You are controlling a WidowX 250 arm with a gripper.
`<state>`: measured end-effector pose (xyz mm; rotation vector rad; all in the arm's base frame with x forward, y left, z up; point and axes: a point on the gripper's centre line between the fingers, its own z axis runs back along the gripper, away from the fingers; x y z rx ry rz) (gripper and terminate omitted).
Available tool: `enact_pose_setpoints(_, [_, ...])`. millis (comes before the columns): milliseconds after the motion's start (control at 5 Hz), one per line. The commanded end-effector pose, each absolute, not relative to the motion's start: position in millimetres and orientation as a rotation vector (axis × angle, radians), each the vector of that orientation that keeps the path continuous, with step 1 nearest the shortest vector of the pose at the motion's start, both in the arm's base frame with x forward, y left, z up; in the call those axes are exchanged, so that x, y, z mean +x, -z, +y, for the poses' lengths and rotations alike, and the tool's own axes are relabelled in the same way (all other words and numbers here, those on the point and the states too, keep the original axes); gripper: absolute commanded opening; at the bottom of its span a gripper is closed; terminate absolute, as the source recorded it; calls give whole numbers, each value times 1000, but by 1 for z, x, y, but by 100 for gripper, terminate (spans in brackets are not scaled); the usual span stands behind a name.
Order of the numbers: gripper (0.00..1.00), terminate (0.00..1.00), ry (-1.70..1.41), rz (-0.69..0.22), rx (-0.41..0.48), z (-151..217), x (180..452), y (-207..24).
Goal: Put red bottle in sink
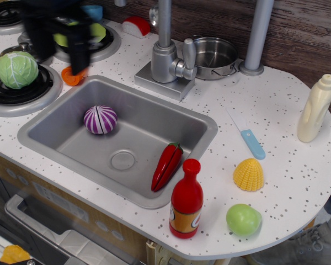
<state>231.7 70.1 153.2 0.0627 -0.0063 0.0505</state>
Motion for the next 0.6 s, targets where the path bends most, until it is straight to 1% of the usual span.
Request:
enact_pose_setpoints(0, [100, 0, -240, -34, 33, 5, 211, -157])
enact_pose_setpoints(200, [100, 0, -274, -37, 19, -19, 195, -154])
enact_pose_setpoints(400, [100, 0, -275, -58, -9, -42, 192, -147])
